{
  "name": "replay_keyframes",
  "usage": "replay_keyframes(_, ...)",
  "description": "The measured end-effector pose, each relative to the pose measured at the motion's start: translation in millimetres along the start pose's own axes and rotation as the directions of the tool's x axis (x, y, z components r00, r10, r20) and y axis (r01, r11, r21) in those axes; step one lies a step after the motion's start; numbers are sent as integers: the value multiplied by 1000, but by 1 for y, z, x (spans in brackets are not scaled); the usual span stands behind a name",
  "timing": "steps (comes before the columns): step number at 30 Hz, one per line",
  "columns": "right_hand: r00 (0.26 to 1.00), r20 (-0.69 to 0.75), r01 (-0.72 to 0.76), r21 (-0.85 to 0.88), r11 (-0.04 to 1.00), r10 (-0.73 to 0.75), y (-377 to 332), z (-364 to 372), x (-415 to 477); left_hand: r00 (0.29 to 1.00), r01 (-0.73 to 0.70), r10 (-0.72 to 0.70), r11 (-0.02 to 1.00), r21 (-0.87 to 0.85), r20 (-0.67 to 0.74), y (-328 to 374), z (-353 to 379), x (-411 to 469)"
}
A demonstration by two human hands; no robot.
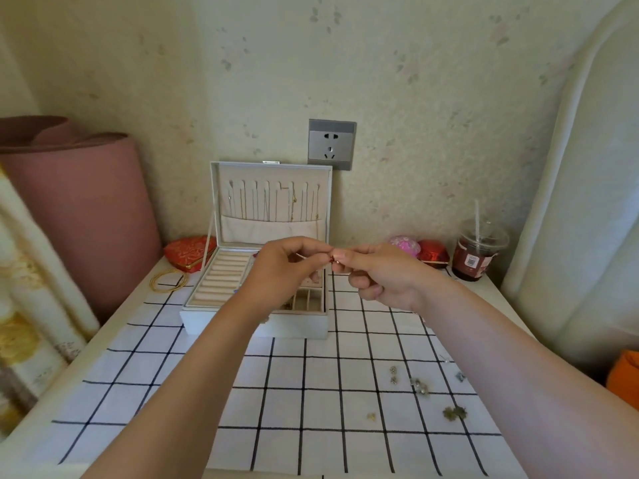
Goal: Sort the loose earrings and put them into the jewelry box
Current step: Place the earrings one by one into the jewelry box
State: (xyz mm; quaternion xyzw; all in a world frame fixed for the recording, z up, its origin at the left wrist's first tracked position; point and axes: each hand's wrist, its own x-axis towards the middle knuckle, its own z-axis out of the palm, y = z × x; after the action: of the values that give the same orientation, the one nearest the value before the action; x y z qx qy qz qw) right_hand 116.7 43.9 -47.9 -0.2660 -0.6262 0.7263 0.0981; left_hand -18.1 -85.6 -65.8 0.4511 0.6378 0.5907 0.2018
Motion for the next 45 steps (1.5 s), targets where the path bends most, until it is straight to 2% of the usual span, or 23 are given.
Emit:
replay_keyframes(9, 994, 82, 74, -81, 994, -67, -31, 41, 35, 998, 20, -26, 991, -132, -48, -6, -51, 10)
replay_keyframes(13, 992, 45, 124, -187, 975, -117, -42, 53, 53, 995, 23, -36, 991, -133, -91, -11, -66, 16)
replay_keyframes(23, 945, 109, 326, -286, 901, -308, -42, 64, 85, 972, 199, -217, 963, -184, -86, -19, -84, 28)
replay_keyframes(27, 903, 89, 406, -497, 767, -421, -39, 70, 91, 949, 267, -292, 945, -189, -117, -26, -85, 33)
replay_keyframes(31, 865, 52, 431, -586, 686, -500, -34, 65, 100, 944, 276, -293, 953, -124, -150, -31, -83, 37)
replay_keyframes(34, 849, -15, 396, -642, 656, -528, -24, 51, 112, 941, 259, -278, 959, -118, -192, -36, -82, 43)
replay_keyframes(36, 838, -44, 337, -742, 579, -544, -13, 40, 123, 938, 240, -245, 970, -51, -245, -42, -81, 47)
replay_keyframes(39, 841, -30, 270, -843, 466, -540, 2, 31, 137, 953, 222, -184, 964, 144, -242, -53, -79, 51)
replay_keyframes(45, 837, 63, 250, -927, 279, -543, 9, 37, 148, 967, 184, -142, 964, 192, -213, -59, -79, 55)
